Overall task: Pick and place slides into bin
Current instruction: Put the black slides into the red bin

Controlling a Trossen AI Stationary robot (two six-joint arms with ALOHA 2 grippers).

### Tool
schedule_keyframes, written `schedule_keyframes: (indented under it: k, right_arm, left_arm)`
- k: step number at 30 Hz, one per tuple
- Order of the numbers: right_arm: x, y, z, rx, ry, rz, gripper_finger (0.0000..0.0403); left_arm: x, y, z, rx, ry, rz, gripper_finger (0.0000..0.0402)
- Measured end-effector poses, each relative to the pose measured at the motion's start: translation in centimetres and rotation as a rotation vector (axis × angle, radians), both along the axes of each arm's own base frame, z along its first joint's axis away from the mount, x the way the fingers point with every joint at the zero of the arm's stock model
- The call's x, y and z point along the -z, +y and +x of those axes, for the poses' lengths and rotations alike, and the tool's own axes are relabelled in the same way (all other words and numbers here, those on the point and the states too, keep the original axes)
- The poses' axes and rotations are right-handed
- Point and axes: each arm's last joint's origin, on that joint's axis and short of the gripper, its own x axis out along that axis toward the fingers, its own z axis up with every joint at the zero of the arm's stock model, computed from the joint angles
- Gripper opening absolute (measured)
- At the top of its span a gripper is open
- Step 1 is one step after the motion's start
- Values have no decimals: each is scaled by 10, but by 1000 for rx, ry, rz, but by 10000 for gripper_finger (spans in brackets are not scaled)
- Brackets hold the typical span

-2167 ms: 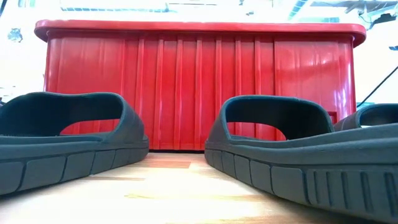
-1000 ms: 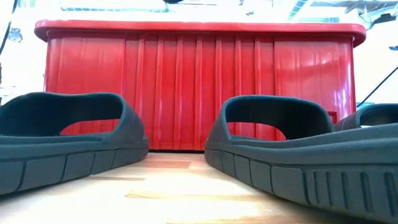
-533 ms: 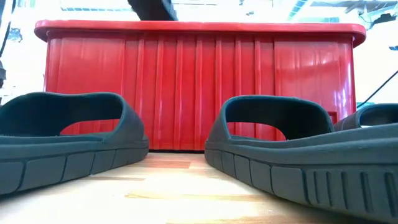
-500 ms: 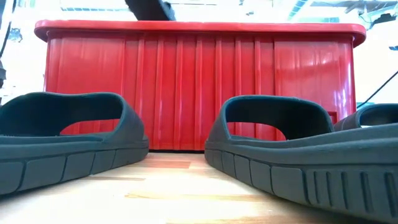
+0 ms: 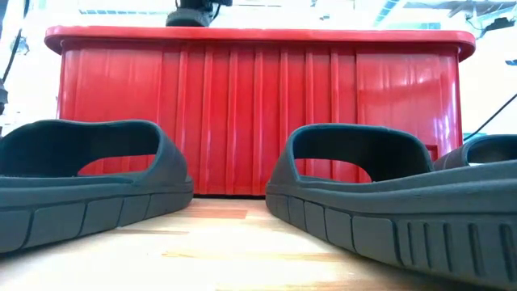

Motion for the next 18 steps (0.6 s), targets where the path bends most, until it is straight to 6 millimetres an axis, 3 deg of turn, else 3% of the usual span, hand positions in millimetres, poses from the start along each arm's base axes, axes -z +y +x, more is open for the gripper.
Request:
schedule_keyframes:
  k: [18]
  right_arm:
    - [0,0,0,-1,5,-2,173]
  left_arm:
    - [75,5,1,-59,111,-82,0]
